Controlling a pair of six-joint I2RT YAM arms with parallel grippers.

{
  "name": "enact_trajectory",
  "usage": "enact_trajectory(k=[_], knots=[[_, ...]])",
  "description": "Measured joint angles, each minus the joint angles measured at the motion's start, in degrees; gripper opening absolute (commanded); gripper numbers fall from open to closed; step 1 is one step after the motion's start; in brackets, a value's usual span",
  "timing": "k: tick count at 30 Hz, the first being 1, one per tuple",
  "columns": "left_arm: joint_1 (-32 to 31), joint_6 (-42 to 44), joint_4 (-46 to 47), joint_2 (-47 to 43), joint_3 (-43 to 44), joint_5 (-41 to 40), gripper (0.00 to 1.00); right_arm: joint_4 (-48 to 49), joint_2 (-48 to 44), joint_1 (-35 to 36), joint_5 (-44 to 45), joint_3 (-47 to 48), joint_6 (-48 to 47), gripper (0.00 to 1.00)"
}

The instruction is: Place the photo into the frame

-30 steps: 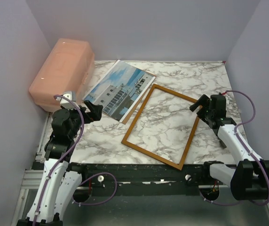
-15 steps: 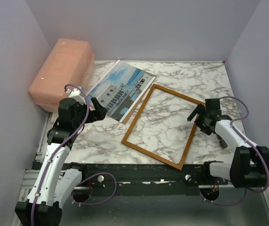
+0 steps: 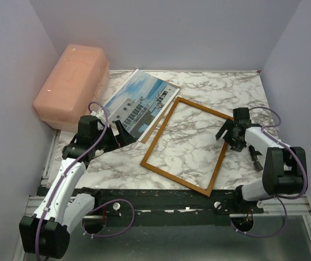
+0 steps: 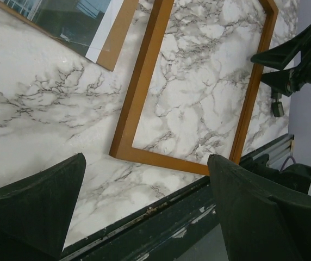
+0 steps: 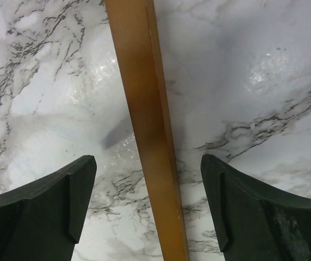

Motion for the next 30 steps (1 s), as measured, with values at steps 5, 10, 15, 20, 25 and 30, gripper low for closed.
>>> enact_trajectory(k=[5,10,15,20,25,30], knots=[[-4.5,1.8,-8.9,2.3,6.1,-8.6,0.99,-1.2,2.5,0.0,0.2,2.1,-1.7,0.69],[-8.2,1.6,-17.3,4.1,12.3,-24.2,0.98,-1.2,3.2,0.0,0.5,2.5,-2.8,0.54],[-8.3,-0.7,-22.9,5.5,14.0,-33.7,0.99,-1.1,3.2,-0.1,0.7,2.5,-2.8,0.50],[-8.3,-1.2,-22.9,3.7,12.2,-34.4,0.99,-0.9,3.1,-0.1,0.9,2.3,-2.9,0.33],[-8.3,-0.7,-22.0,-0.4,10.6,-33.6,0.99,-1.8,2.1,-0.2,-0.1,2.2,-3.9,0.20],[-9.1,0.5,-21.9,-1.1,10.7,-32.7,0.99,-3.7,-3.1,-0.2,-0.7,1.7,-4.8,0.11]])
